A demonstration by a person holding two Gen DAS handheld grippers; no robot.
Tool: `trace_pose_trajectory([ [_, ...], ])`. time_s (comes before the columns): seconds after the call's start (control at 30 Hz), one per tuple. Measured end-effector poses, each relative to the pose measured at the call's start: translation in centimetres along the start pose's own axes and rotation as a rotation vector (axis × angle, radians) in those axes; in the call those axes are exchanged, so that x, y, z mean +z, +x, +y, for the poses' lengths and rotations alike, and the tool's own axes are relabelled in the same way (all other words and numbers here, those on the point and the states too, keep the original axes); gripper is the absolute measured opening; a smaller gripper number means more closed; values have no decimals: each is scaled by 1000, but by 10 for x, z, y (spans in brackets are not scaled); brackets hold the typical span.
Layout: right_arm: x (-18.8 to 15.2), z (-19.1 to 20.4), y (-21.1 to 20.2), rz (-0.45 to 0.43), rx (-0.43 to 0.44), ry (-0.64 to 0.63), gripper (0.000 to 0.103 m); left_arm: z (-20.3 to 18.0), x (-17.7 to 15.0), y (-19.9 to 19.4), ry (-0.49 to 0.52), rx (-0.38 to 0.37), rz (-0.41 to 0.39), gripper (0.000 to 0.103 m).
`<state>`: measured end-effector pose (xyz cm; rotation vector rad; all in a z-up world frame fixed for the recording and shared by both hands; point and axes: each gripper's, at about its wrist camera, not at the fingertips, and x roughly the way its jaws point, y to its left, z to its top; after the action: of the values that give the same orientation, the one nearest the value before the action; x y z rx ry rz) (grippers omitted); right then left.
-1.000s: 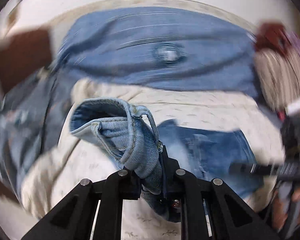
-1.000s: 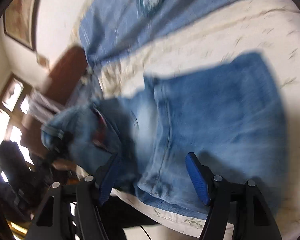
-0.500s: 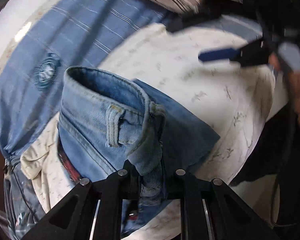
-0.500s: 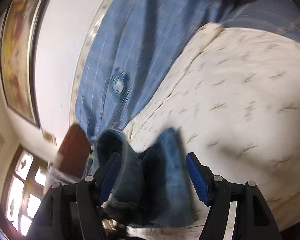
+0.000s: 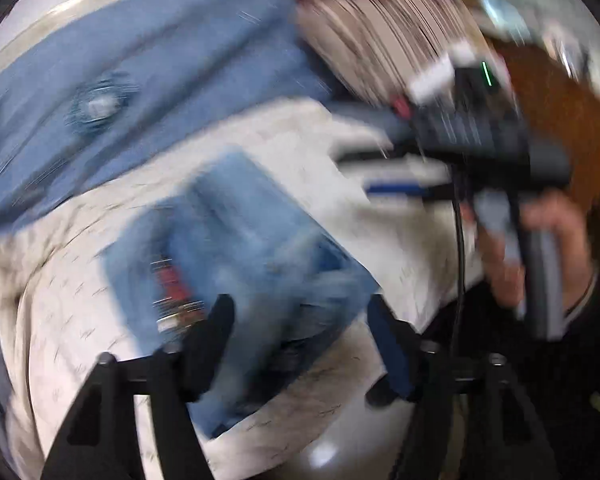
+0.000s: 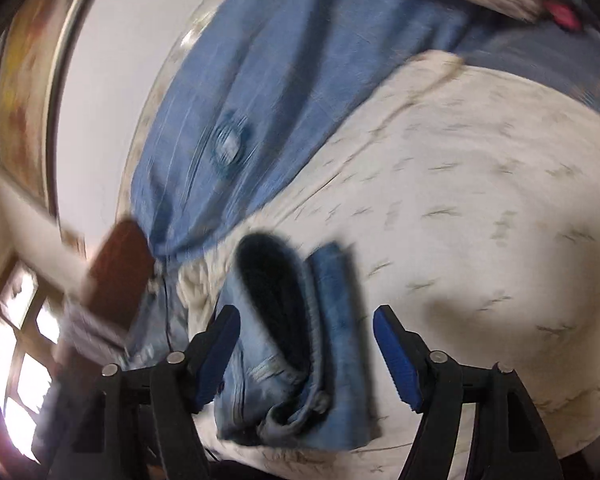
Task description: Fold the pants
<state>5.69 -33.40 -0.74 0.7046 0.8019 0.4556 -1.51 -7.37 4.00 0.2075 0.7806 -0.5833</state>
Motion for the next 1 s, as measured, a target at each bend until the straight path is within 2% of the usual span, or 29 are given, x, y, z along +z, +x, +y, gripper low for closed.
trace_pose_trajectory([
  [0.07,-6,22,12,52,-21,-97,76,37,-11,-26,-161,22,-107,73],
  [0.13,-10,33,24,91,-56,-147,76,71,-26,-34,-306,76,-149,76],
  [0.2,-10,42,39,119,-83,-184,76,100,-41,-27,-454,67,-153,76],
  [0.27,-12,46,62,199,-130,-220,76,115,-52,-17,-532,64,-133,76],
  [0.3,-15,45,73,271,-127,-225,69,121,-55,-6,-554,71,-115,76],
  [0.33,-17,47,81,325,-132,-228,55,122,-57,3,-567,97,-88,76],
  [0.37,-19,54,79,333,-148,-254,37,122,-59,12,-570,105,-64,76],
  [0.43,-19,72,70,335,-165,-297,25,123,-62,27,-567,121,-8,76],
  [0.47,-17,81,64,336,-172,-301,12,122,-65,33,-566,129,2,76],
  [0.57,-18,100,46,332,-239,-343,12,119,-65,41,-569,110,-2,76],
  [0.63,-23,95,53,385,-278,-339,12,117,-63,44,-545,137,-1,78],
  [0.67,-25,83,60,408,-313,-307,14,117,-63,45,-538,135,1,79],
  [0.7,-26,71,59,376,-343,-271,16,121,-61,48,-546,134,3,80],
  [0.73,-24,65,55,340,-332,-240,19,122,-61,47,-553,135,7,81],
  [0.77,-23,60,48,308,-281,-202,28,124,-62,45,-561,133,11,81],
  [0.8,-23,60,42,294,-241,-182,39,124,-63,45,-566,125,9,82],
  [0.83,-24,59,39,291,-233,-177,72,125,-64,46,-566,124,9,83],
  [0.87,-26,61,38,278,-245,-186,83,125,-64,47,-559,130,8,83],
  [0.97,-29,68,47,280,-249,-239,83,124,-64,48,-553,135,3,83],
  [1.0,-30,70,50,284,-248,-250,77,124,-64,48,-554,136,4,84],
])
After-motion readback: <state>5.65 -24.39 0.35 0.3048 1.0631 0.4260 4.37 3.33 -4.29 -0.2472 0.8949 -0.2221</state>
